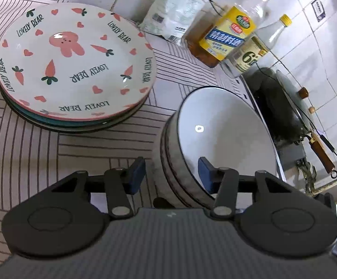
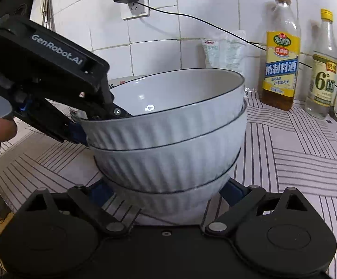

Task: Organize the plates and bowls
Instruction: 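Lift the three-bowl stack with the left gripper and carry it over the plates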

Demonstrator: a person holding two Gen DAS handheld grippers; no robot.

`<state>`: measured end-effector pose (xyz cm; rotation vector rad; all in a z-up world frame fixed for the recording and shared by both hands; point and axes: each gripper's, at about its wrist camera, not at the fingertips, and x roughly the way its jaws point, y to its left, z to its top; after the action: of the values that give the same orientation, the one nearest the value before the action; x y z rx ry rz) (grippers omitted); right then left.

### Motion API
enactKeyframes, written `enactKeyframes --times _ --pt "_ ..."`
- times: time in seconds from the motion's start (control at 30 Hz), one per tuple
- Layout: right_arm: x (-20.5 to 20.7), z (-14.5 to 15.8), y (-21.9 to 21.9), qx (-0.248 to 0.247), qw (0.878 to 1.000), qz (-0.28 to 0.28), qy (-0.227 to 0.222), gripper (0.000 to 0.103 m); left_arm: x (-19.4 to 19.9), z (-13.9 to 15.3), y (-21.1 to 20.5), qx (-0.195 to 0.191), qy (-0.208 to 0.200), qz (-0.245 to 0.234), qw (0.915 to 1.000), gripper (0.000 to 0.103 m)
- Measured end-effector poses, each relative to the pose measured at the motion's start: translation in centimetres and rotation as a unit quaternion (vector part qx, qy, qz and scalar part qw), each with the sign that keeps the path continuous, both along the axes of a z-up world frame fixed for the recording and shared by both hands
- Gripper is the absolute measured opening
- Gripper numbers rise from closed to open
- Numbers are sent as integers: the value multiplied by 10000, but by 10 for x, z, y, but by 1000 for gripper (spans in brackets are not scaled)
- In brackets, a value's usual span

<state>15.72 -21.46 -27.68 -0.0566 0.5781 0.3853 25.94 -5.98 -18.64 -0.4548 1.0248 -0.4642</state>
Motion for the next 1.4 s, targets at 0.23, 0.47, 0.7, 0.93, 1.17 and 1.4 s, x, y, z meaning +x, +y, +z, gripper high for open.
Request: enactKeyframes --times 0.23,0.47,0.7,0.93,1.17,1.4 --pt "1 -4 1 16 9998 -85 -174 99 -4 6 -15 387 -276 -312 9984 44" --pt "-2 -7 -2 -9 9994 -44 -343 99 -3 6 -15 420 -277 -431 9978 44" --pt "-6 -6 -5 93 9996 -65 -258 99 -4 6 -15 416 -308 -470 9975 44" --pt "-4 -5 -4 70 9996 -88 -260 98 -6 7 -17 482 -335 -527 9969 44" --pt "-6 2 -1 -91 9994 -20 -342 98 -11 13 -13 447 -442 -493 9968 44" --pt "0 27 9 39 9985 170 -523 98 -18 38 7 441 -678 -309 9962 44"
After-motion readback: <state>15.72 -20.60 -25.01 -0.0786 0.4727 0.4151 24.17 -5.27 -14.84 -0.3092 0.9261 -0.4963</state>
